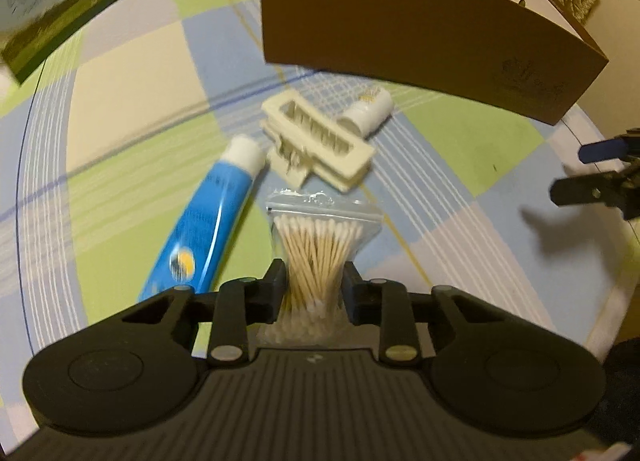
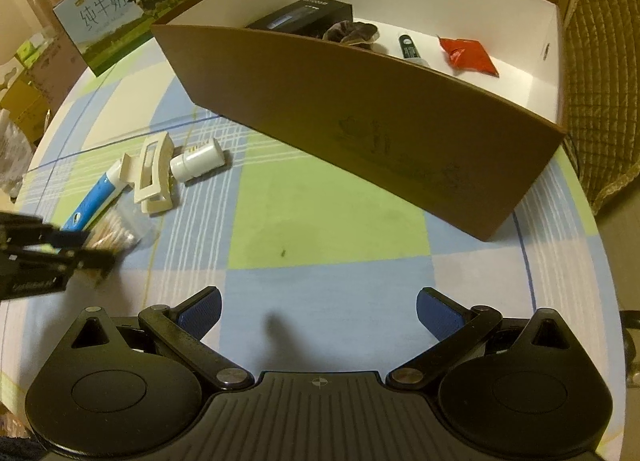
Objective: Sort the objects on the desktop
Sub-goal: 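Grasp the bag of cotton swabs with the left gripper, then grasp the white pill bottle with the right gripper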
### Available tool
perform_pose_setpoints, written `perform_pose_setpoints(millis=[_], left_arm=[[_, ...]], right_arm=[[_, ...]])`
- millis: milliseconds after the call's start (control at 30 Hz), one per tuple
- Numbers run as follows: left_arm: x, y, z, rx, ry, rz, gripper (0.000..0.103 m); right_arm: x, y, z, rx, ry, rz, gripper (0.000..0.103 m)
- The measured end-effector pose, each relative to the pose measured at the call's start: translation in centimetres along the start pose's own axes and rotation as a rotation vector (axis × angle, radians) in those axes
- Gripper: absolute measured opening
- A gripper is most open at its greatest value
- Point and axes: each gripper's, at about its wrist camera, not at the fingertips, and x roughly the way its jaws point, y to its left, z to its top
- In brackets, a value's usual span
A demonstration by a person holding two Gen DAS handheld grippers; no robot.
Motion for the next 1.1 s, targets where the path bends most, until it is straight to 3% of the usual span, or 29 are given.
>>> perform_pose_setpoints(millis=[200,267,400,500,600,667,867,1100], left_arm=[[-1.3,-0.6,-1.7,-0.045,0.029,-0.004,0.026],[-1.5,-0.6,-1.6,-0.055,0.022,0.003,0.038],[-0.4,-0.8,-1.0,-0.061,0.032,0.022,0.044],[0.0,-1.4,-1.0,-0.038,0.028,0.050,0.041],[-0.3,-1.7,-1.4,-0.033,0.014,0.060,0.026],[-0.8,-1.5,-1.5,-0.068,0.011,0.049,0.022],[-3.6,-0.6,-1.5,-0.135,-0.066,0.074,0.022],[-6.1,2.6,-0.5,-0.262,-0.137,0.121,0.022]], right_arm=[[0.5,0.5,0.2,-0.022,0.008,0.017,0.101],[0.6,0.7,0.3,-0.030,0.009,0.021,0.101],[0.7,1.1,0.3,-0.051,0.007,0.029,0.101],[0.6,1.3,0.3,-0.061,0.005,0.032,0.101],[0.5,1.1,0.1,-0.056,0.005,0.035,0.101],[0.6,1.1,0.1,-0.053,0.006,0.041,0.101],[1.0,2.2,0.6,-0.073,-0.015,0.098,0.101],[2.3,4.6,2.8,-0.152,-0.138,0.165,0.098]])
